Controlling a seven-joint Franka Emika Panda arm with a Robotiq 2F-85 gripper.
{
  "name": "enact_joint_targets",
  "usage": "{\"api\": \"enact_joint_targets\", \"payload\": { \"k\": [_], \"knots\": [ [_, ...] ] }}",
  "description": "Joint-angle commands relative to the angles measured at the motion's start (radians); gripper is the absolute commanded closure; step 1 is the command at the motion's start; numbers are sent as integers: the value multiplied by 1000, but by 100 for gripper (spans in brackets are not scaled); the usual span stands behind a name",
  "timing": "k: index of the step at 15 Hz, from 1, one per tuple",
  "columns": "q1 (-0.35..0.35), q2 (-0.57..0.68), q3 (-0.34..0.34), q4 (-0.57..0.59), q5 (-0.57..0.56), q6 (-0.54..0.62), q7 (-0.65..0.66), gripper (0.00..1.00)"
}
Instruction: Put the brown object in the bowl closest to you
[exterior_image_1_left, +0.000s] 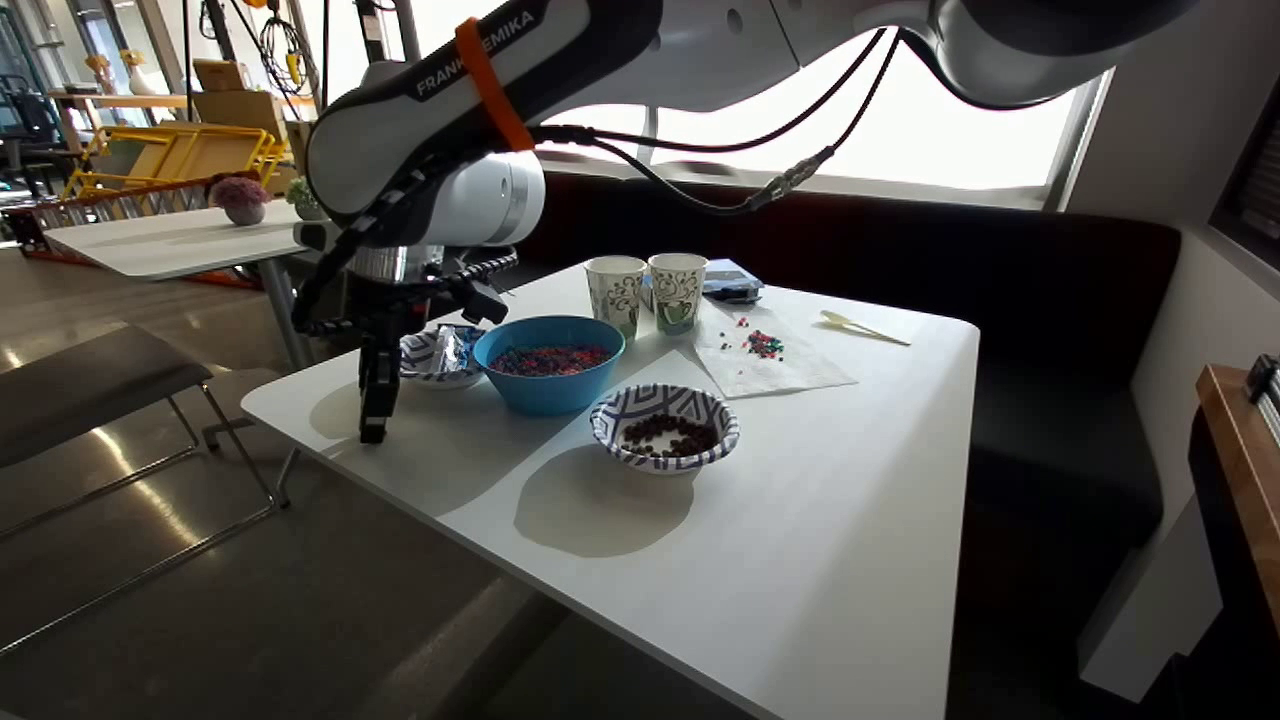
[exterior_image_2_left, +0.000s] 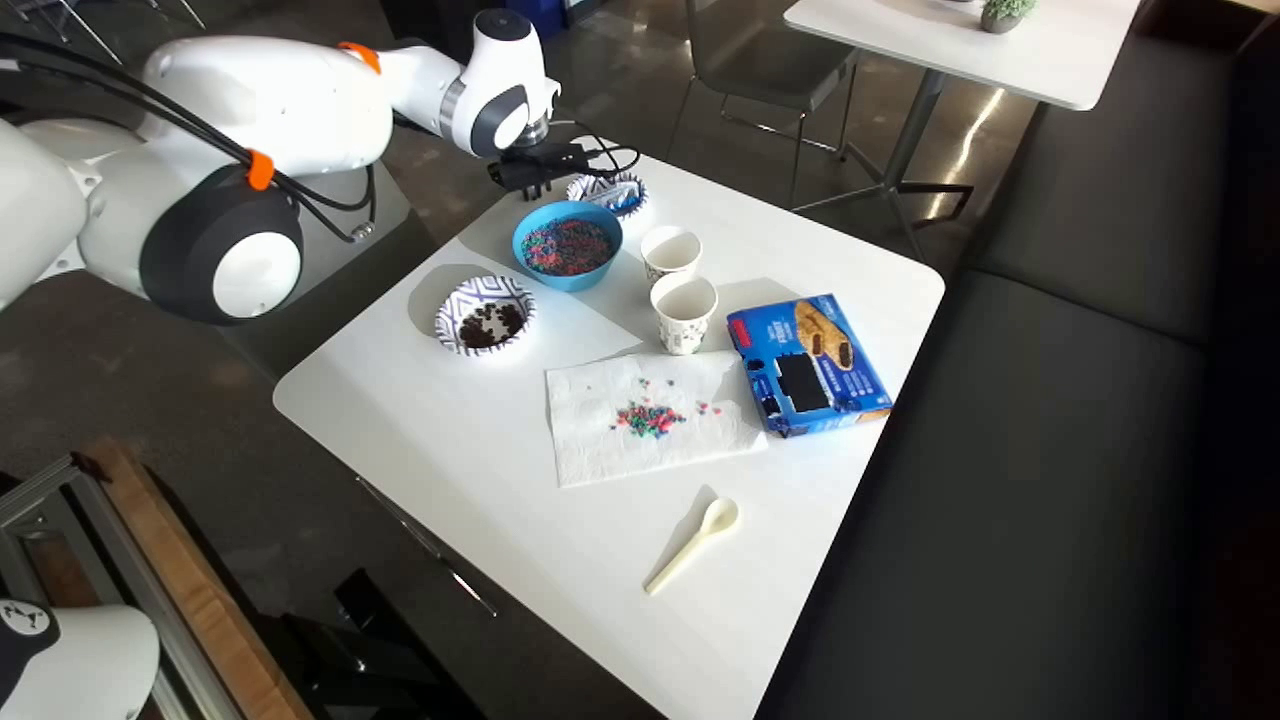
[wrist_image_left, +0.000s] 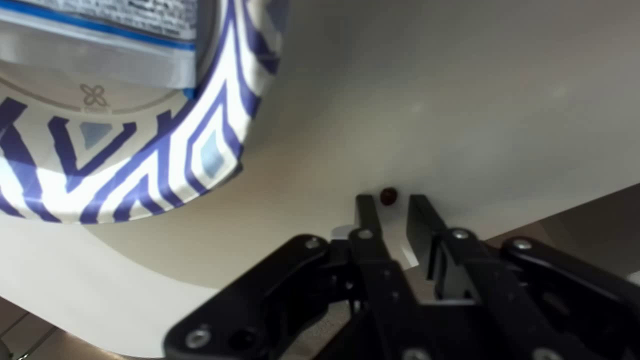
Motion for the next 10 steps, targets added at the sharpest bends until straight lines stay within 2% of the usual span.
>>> {"api": "enact_joint_targets", "payload": {
  "k": [1,5,10],
  "knots": [
    [13,11,-19,17,-24,-28,35,76],
    [16,10,-24,20,-29,-32,50,71],
    [18,11,-29,23,-33,-44,62,72]
  ]
}}
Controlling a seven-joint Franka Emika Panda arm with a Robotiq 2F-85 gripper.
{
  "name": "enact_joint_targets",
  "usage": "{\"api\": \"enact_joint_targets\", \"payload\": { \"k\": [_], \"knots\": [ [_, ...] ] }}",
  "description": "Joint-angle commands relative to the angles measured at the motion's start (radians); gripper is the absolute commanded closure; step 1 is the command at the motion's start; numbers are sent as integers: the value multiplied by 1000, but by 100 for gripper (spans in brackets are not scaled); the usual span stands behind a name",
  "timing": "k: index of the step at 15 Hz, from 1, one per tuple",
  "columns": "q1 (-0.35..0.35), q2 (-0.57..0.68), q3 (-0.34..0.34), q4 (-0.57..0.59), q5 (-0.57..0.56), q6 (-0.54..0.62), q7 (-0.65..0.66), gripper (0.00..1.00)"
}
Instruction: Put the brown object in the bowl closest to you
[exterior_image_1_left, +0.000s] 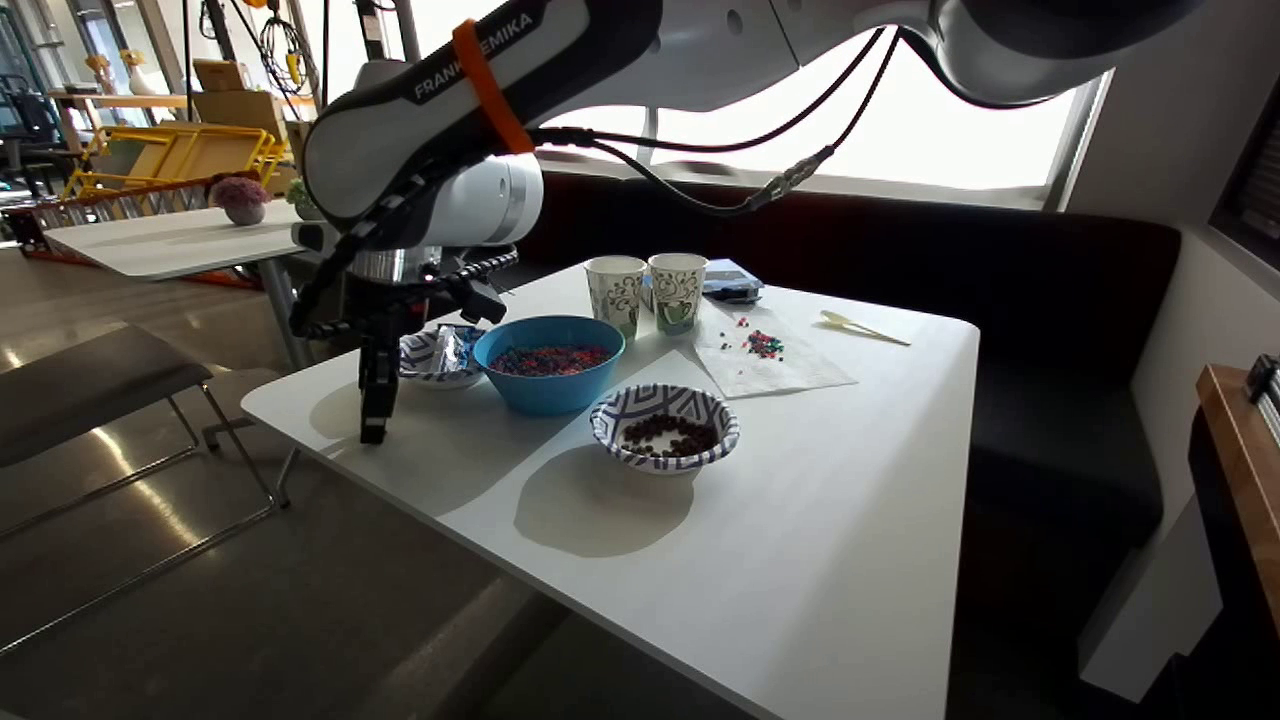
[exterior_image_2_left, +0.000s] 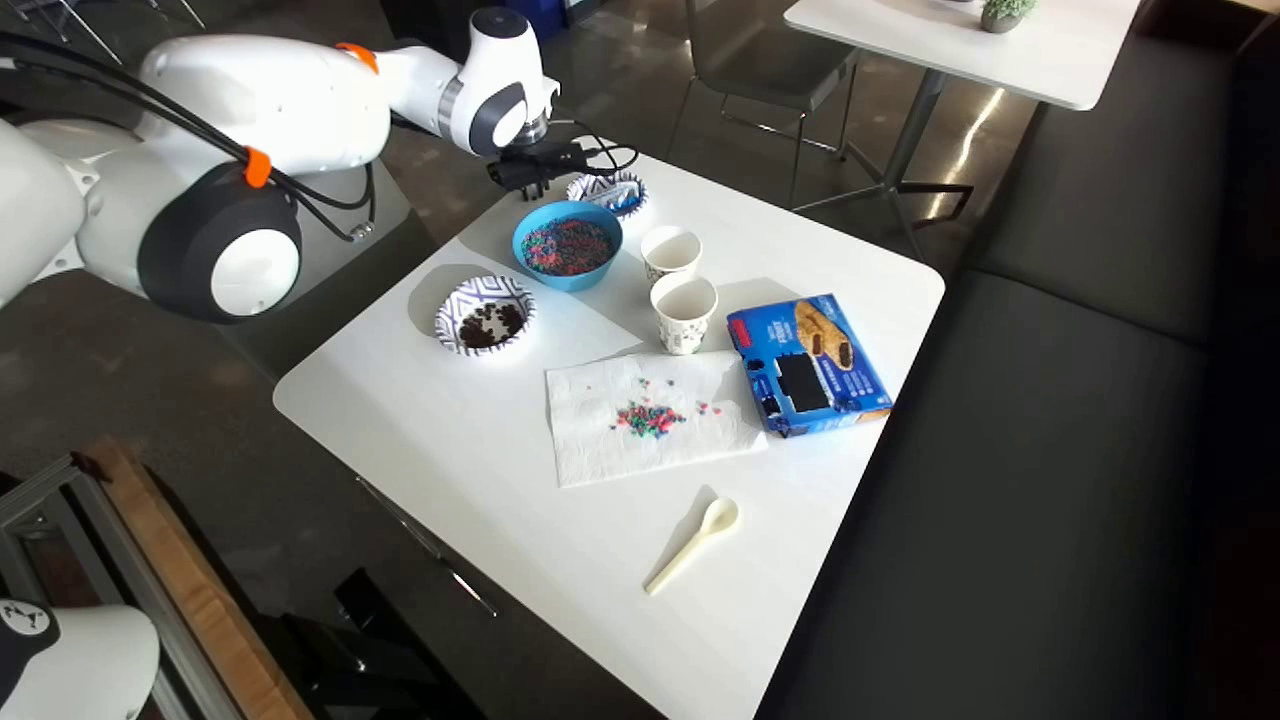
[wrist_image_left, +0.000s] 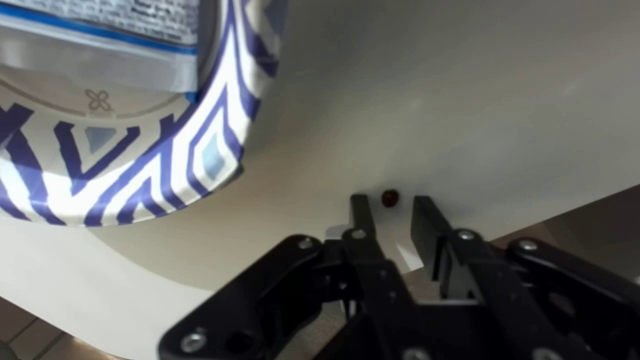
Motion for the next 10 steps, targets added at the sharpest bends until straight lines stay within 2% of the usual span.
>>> {"api": "enact_joint_targets", "payload": {
  "k": [1,5,9,10],
  "knots": [
    [11,11,-17,21,-26,-45,39,71],
    [12,11,-18,24,-29,-52,43,73],
    [7,12,-10,18,-25,-28,27,81],
    [6,13,-9,18,-25,-22,24,87]
  ]
}}
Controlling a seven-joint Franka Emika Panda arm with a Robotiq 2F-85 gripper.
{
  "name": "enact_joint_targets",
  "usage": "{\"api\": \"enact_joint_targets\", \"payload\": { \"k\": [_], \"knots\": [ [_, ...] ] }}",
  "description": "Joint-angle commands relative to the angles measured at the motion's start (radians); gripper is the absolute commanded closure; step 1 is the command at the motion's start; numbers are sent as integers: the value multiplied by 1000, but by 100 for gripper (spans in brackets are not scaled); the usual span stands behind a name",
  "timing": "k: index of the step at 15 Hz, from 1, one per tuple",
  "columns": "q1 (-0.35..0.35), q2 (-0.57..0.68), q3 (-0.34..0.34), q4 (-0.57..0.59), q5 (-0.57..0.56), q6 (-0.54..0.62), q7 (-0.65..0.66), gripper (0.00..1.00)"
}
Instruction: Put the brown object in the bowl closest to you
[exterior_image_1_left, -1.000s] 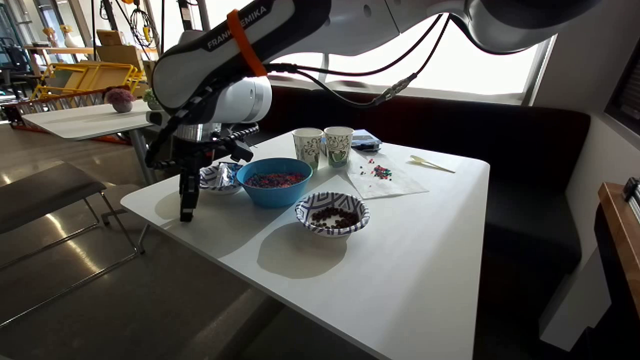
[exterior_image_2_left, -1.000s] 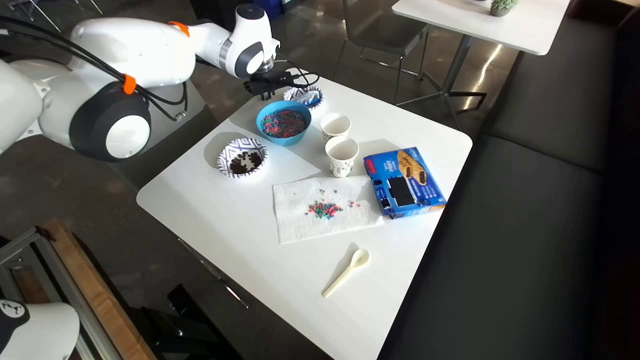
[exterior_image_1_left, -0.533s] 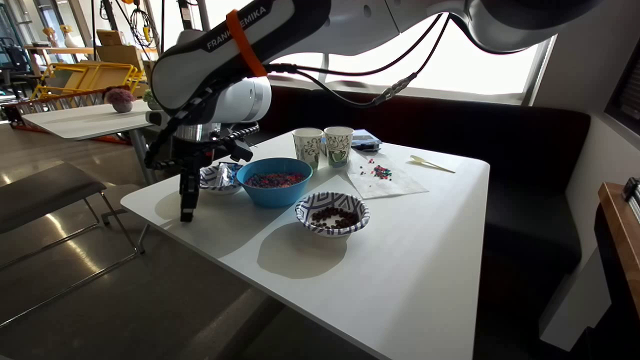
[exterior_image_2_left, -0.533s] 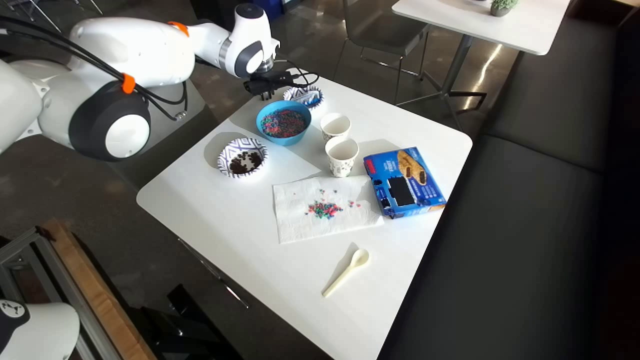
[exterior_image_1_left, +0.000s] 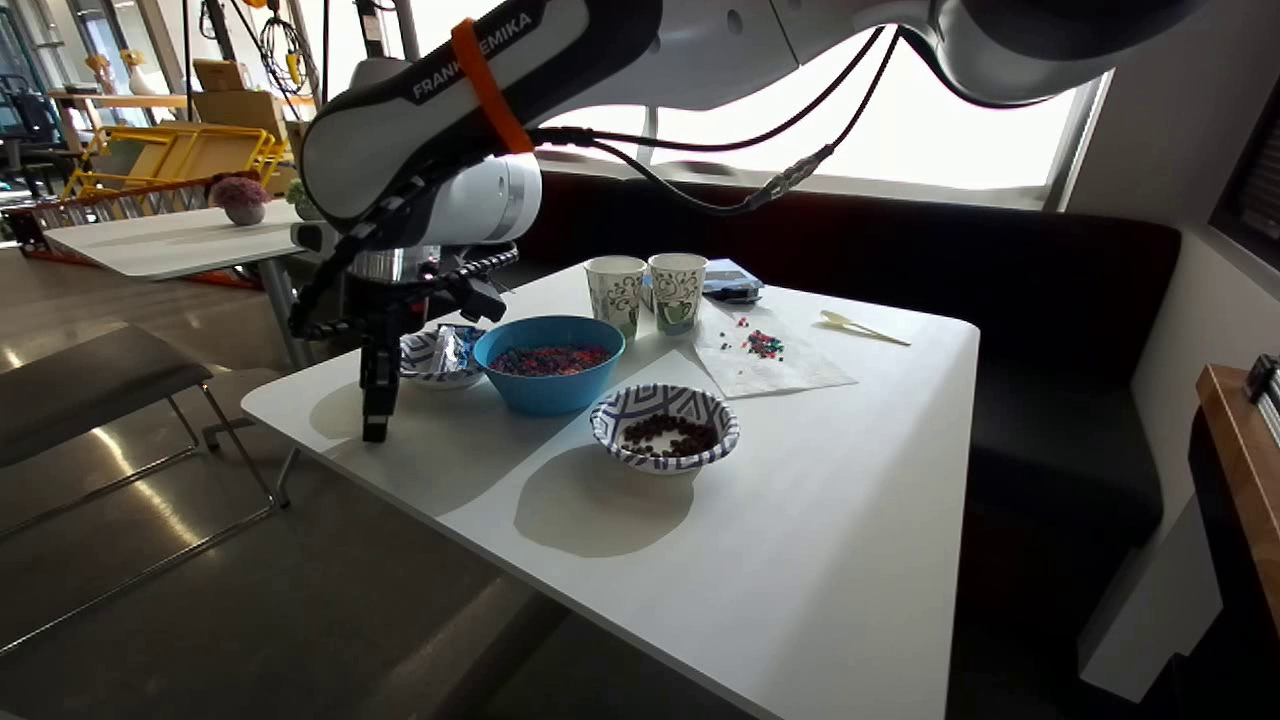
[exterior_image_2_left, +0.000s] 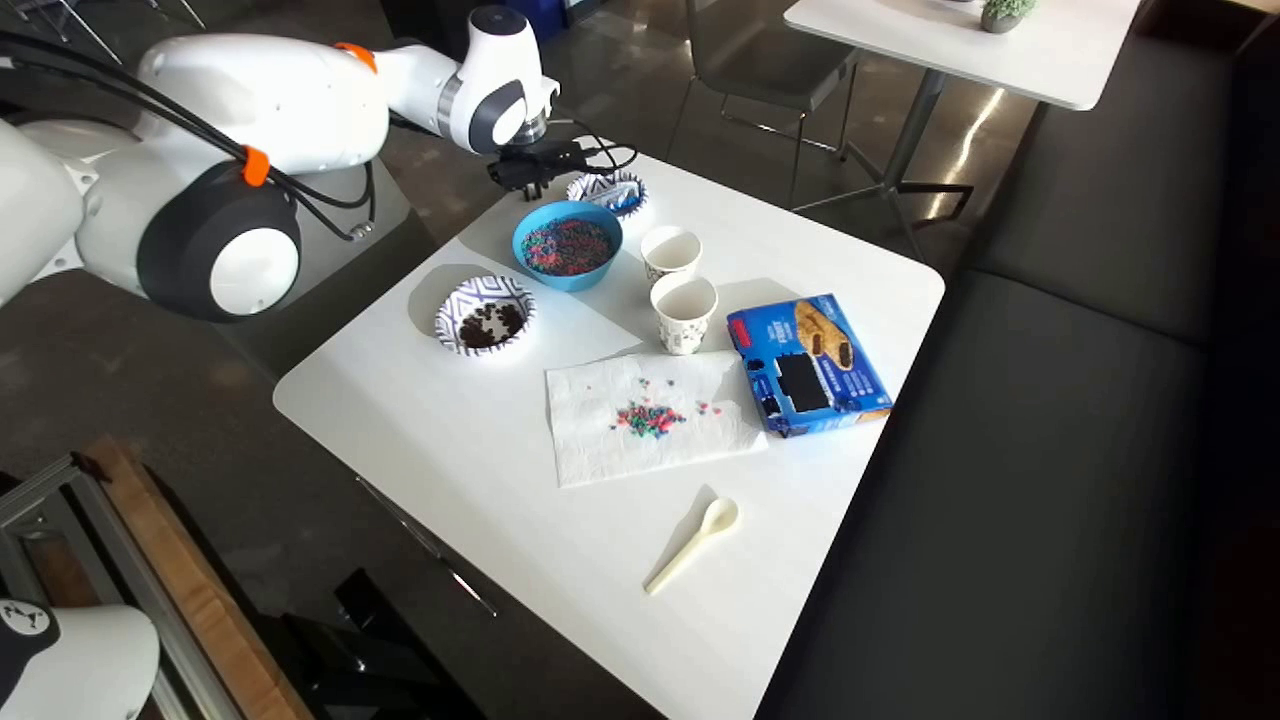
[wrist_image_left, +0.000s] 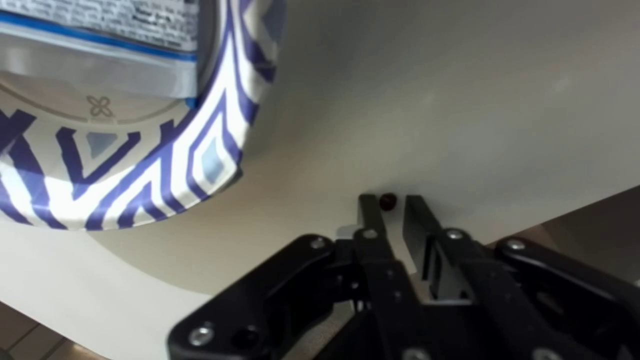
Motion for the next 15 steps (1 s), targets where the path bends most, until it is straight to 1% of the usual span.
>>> {"api": "enact_joint_targets", "payload": {
  "k": [1,12,15],
  "knots": [
    [2,13,-2,10,-16,-6,7,85],
    [1,13,-2,8,-16,-4,4,88],
    [1,13,-2,8,-16,-2,5,87]
  ]
}}
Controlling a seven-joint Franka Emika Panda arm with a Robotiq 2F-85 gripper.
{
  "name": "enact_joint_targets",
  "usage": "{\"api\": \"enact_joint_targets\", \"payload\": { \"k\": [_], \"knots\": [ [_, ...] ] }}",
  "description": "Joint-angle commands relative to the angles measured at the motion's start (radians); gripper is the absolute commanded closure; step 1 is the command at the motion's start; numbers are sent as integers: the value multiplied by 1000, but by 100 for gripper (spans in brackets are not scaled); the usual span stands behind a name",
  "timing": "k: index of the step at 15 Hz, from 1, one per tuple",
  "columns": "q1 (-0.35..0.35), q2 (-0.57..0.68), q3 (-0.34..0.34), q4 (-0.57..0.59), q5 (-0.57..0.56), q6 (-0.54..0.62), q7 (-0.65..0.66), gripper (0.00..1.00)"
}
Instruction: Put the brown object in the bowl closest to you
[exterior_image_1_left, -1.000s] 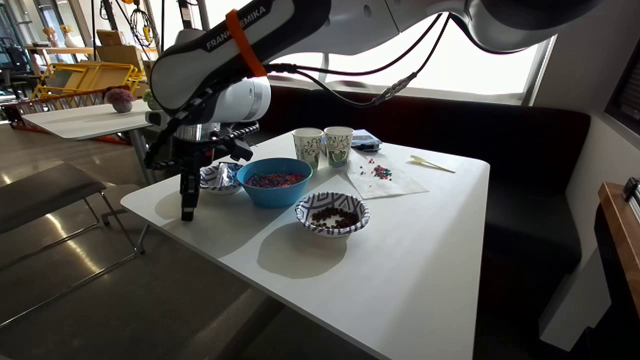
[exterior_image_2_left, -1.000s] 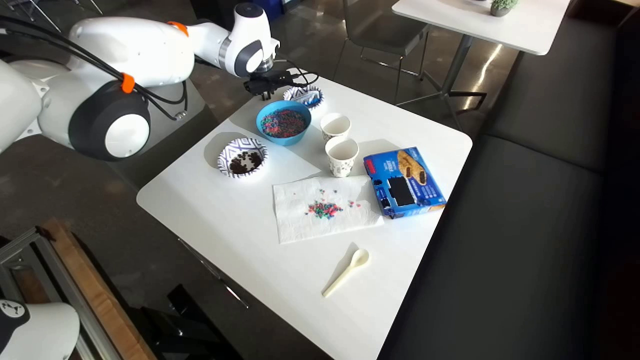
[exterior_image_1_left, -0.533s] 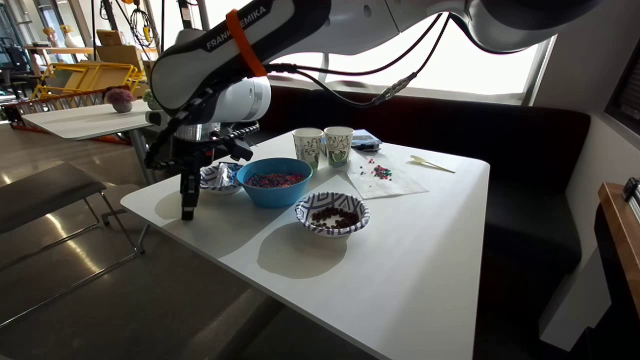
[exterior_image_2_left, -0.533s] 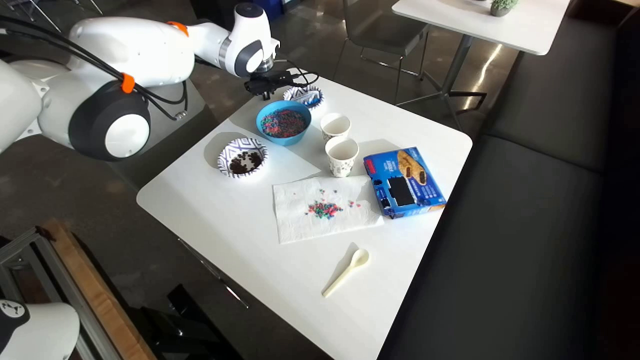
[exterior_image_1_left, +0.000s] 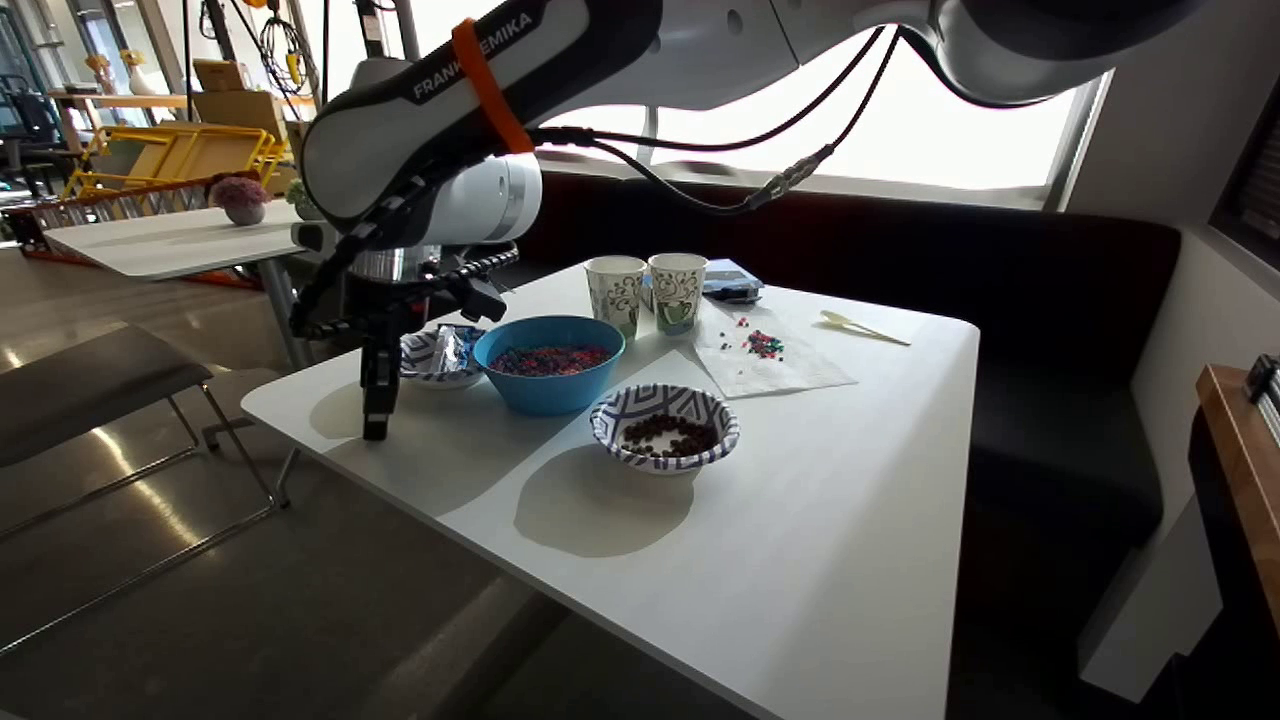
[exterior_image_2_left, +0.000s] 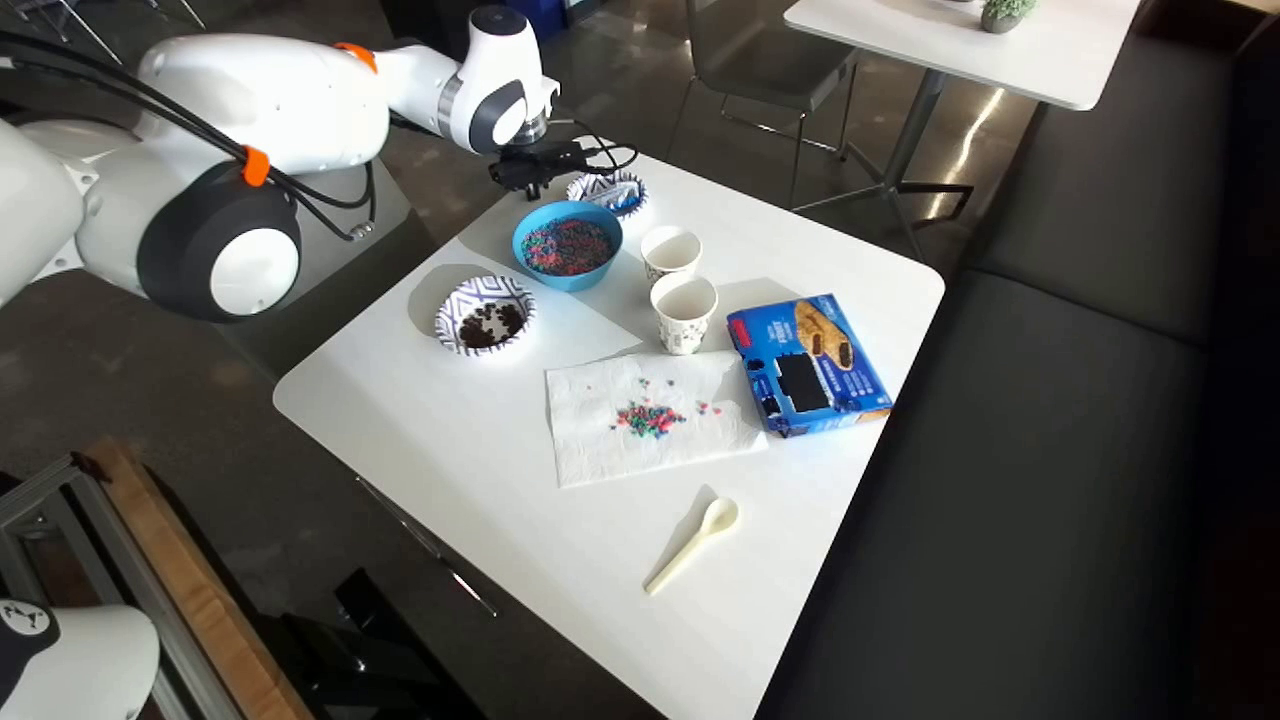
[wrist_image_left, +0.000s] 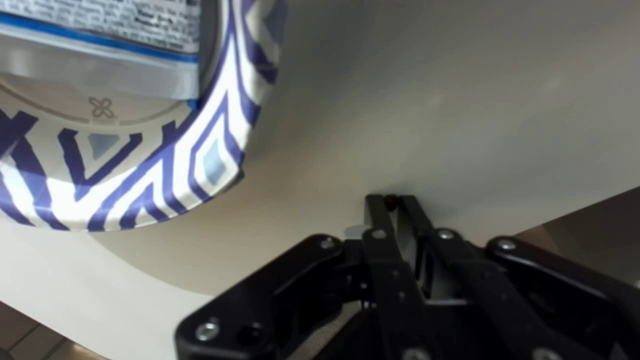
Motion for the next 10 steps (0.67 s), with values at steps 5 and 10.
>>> {"api": "enact_joint_targets", "payload": {
  "k": [5,10],
  "knots": [
    [2,13,-2,10,-16,-2,5,88],
    [3,13,-2,10,-17,0,4,88]
  ]
}}
